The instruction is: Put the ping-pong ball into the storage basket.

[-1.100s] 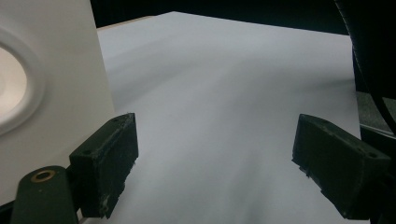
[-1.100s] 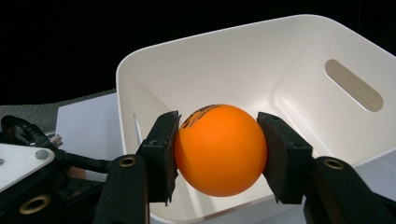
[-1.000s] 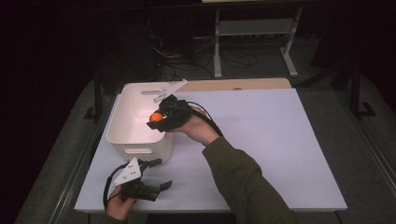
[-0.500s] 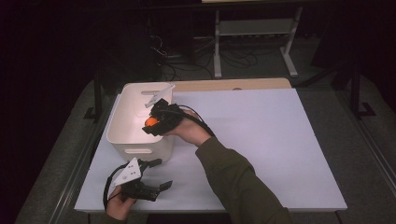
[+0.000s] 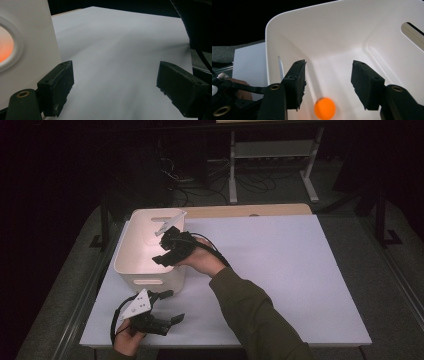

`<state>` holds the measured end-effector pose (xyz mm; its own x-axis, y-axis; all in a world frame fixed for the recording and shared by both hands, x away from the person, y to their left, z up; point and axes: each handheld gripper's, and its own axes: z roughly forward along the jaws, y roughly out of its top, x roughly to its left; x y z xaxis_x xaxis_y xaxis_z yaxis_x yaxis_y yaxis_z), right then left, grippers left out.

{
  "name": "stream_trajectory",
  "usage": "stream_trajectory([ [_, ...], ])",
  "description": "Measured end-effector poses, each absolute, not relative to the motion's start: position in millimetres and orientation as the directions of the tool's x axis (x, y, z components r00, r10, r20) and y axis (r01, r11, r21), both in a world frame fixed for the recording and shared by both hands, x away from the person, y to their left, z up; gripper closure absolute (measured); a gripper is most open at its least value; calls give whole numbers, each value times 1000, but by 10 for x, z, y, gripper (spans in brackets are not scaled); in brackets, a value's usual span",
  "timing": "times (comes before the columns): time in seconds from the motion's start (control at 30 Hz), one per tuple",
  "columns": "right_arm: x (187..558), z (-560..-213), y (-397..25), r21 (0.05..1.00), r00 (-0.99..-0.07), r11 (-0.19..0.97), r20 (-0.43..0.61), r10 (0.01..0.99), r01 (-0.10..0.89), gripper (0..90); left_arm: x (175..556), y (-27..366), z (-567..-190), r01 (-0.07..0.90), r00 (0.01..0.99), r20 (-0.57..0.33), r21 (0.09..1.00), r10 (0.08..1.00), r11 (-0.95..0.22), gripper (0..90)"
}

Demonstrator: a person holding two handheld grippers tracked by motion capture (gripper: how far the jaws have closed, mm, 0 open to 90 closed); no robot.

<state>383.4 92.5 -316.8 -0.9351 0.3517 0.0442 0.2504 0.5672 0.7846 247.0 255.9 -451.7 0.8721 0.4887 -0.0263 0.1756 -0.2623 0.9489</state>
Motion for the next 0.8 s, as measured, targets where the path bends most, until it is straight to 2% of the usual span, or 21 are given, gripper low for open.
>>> stream_trajectory([
  [0.8, 3820, -3047, 505, 806, -911, 528, 34, 412, 269, 400, 2476, 2561, -4516, 177, 870, -23, 947, 492, -268, 140],
])
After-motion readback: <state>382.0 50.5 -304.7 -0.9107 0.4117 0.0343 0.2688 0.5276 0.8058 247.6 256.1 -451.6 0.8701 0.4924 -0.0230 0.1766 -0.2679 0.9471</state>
